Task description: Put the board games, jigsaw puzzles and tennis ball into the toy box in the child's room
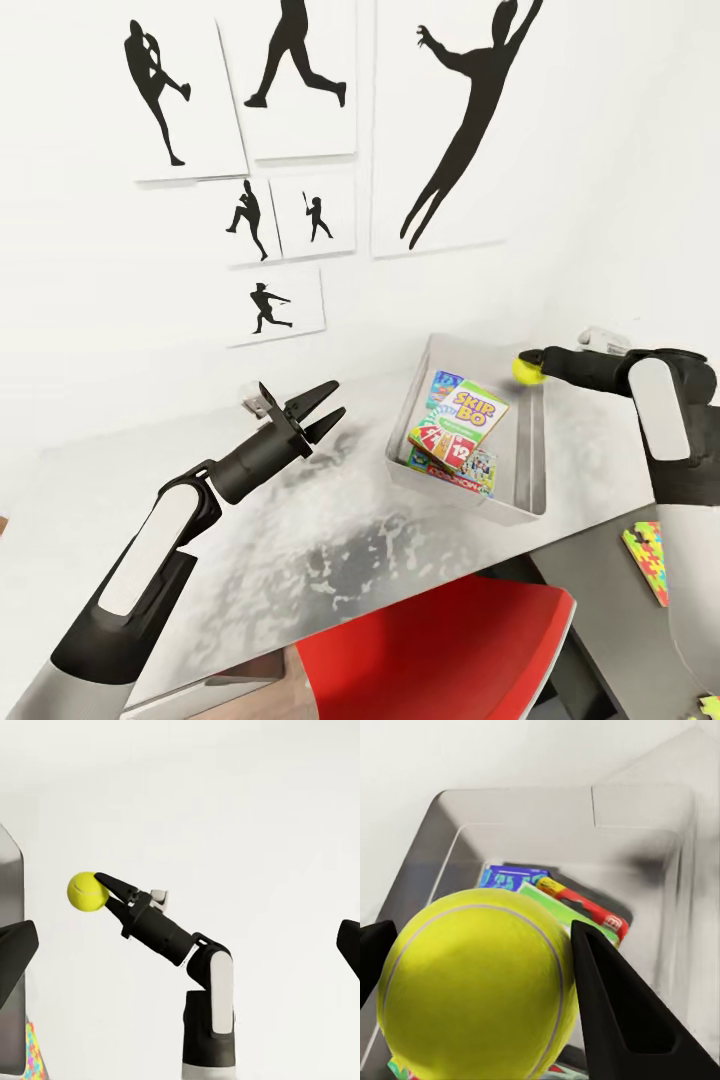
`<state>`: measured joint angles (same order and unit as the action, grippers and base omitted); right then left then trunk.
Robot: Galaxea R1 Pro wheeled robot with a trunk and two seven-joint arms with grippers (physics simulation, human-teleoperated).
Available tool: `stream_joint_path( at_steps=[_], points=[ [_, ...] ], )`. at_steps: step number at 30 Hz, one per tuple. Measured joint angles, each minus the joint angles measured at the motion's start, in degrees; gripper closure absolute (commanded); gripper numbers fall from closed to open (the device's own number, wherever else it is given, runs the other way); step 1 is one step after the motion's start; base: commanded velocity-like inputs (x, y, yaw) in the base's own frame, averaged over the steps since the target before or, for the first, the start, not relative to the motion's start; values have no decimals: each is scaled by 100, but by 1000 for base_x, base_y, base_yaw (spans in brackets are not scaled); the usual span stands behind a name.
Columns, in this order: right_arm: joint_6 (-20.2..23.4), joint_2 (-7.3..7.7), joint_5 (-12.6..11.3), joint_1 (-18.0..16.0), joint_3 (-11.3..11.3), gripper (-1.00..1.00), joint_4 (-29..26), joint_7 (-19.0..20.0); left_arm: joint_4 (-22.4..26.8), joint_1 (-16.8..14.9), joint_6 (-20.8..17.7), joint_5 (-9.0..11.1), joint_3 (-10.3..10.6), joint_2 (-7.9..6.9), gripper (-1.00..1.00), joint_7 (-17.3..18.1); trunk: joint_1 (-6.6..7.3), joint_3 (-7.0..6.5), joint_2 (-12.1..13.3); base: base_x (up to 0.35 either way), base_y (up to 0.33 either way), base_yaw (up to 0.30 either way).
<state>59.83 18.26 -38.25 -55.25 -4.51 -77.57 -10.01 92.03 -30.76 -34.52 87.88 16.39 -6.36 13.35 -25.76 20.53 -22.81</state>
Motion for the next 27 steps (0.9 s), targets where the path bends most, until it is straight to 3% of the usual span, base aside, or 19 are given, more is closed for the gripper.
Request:
stream_joint_path(
  at_steps=[8,27],
  points=[
    [1,-228,163,-265,239,100,372,-177,2,-10,-4,0,0,-1,-100,-2,0,0,0,0,0,0],
    [4,-339,287,-647,506,100,529,-239,1,-23,-5,0,0,-2,-100,-2,0,0,0,0,0,0]
  ],
)
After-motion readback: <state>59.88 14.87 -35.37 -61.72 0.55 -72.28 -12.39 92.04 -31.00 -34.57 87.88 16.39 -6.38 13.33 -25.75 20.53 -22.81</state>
